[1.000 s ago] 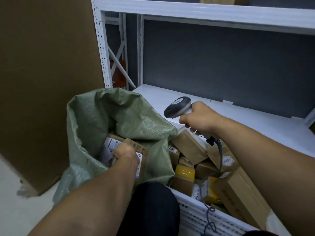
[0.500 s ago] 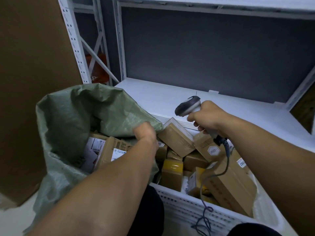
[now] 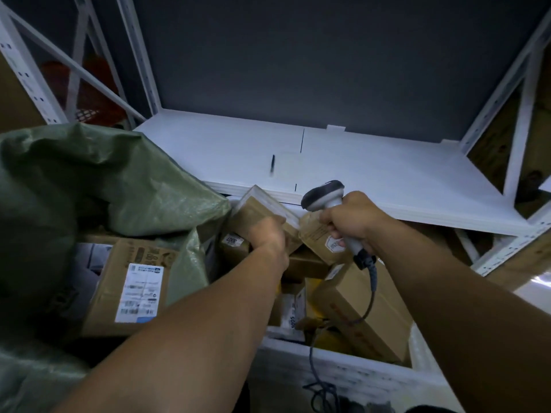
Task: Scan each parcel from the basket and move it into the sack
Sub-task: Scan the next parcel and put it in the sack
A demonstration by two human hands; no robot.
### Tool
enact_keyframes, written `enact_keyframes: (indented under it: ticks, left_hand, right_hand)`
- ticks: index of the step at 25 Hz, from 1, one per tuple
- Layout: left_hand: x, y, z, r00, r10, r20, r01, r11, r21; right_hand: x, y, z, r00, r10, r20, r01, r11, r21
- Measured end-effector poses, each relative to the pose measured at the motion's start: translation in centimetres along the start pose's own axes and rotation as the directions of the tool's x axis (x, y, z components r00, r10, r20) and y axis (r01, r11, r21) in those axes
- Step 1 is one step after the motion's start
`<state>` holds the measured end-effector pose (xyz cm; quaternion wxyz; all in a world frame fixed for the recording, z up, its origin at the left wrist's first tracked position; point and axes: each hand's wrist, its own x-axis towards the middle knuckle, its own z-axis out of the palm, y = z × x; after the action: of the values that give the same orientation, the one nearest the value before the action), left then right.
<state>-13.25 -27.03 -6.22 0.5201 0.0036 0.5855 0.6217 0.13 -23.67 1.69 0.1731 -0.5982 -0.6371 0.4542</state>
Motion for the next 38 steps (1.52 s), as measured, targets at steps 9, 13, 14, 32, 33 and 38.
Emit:
enact_keyframes:
  ticks: [9, 13, 14, 32, 33, 38]
  left_hand:
    - [7.4, -6.9, 4.0, 0.964, 0.172, 0.205, -0.241, 0.890, 0.387]
    - [10.2, -8.0, 4.7, 0.976, 0.142, 0.163, -0.203, 0.857, 0.474]
    - [10.0, -7.9, 4.9, 0.986, 0.106, 0.126, -0.154, 0.866, 0.476]
    - [10.5, -8.0, 4.6, 0.976, -0.156, 0.154, 0.130, 0.977, 0.166]
    - [10.1, -7.8, 4.6, 0.971, -0.158, 0.177, 0.128, 0.977, 0.172]
    - [7.3, -5.8, 4.2, 0.925, -0.169, 0.339, 0.094, 0.969, 0.228]
  right_hand:
    - [5.1, 5.4, 0.3, 0.981, 0.089, -0.174, -0.031, 0.951, 0.308]
    - [7.0, 7.1, 0.4, 0.969, 0.120, -0.216, -0.032, 0.927, 0.374]
    - [7.4, 7.4, 0.1, 0.965, 0.124, -0.230, -0.028, 0.924, 0.381]
    - [10.9, 7.9, 2.3, 0.984, 0.056, -0.170, 0.049, 0.828, 0.558]
    - [10.6, 7.5, 2.2, 0.983, 0.037, -0.177, 0.072, 0.818, 0.570]
    - [8.4, 5.6, 1.8, 0.984, -0.006, -0.178, 0.101, 0.844, 0.527]
